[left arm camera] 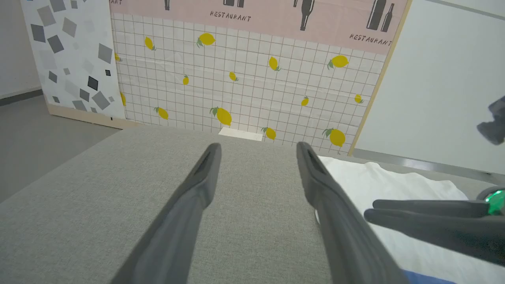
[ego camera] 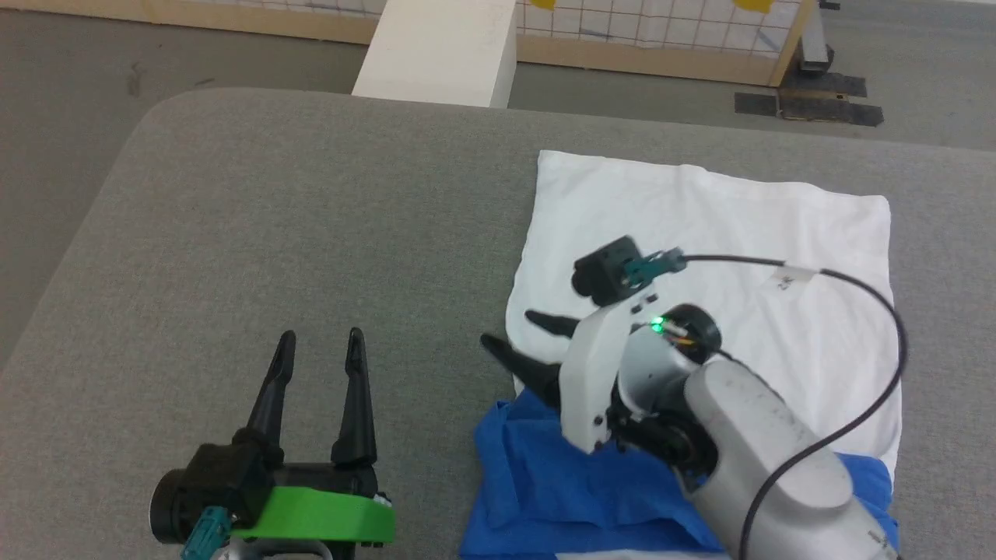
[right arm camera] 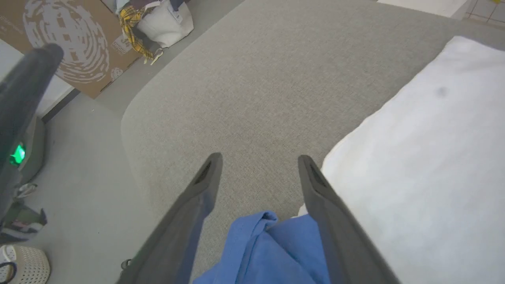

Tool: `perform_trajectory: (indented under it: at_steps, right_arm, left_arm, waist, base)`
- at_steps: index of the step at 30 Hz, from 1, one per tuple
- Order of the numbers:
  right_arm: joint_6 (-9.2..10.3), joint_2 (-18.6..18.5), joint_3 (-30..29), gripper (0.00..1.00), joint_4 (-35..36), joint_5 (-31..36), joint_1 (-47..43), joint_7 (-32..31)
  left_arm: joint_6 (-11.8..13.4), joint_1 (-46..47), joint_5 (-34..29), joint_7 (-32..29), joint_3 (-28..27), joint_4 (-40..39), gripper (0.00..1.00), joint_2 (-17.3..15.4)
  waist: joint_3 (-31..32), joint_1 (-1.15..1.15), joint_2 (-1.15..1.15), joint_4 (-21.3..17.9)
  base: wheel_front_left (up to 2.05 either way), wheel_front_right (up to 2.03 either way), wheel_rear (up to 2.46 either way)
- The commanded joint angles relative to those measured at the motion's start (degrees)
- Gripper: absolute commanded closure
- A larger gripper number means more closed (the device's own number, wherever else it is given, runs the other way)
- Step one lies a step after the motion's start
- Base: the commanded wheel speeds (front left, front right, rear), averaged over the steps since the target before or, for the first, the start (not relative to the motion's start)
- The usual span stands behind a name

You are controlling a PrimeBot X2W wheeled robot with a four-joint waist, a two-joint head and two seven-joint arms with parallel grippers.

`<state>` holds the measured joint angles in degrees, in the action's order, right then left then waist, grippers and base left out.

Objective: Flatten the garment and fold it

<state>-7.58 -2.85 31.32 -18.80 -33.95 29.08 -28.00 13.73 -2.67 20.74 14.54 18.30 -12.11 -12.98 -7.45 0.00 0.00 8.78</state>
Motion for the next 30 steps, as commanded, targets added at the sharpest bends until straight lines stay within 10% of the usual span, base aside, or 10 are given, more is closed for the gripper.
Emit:
perform_trajectory:
  at_steps: [1, 11, 19, 30]
  right_arm:
    - [0.09, -0.7, -2.2, 0.00, 1.6, 0.0, 1.1, 0.8]
    - [0.09, -9.8, -24.6, 0.00, 19.0, 10.2, -7.7, 5.1]
    - [0.09, -4.5, -40.5, 0.00, 33.3, 18.2, -25.1, 8.7]
    - [0.09, -0.1, -44.5, 0.00, 37.6, 24.1, -37.9, 16.6]
  left_arm:
    - [0.0, -0.4, 0.5, 0.4, -0.3, -0.3, 0.00, -0.5]
    - [0.2, -1.6, 0.6, -0.2, -0.9, -2.1, 0.00, -2.0]
    - [0.3, -3.2, 0.5, -0.1, -0.3, -2.4, 0.00, -2.1]
    - [-0.1, -5.1, -0.2, 0.2, -0.6, -1.7, 0.00, -2.2]
  waist:
    - [1.0, 0.00, 0.00, -1.7]
    - [1.6, 0.00, 0.00, -5.6]
    - [1.4, 0.00, 0.00, -7.8]
    - [1.5, 0.00, 0.00, -9.6]
  base:
    - [0.00, 0.00, 0.00]
    - [0.00, 0.00, 0.00]
    - [0.00, 0.00, 0.00]
    - [0.00, 0.00, 0.00]
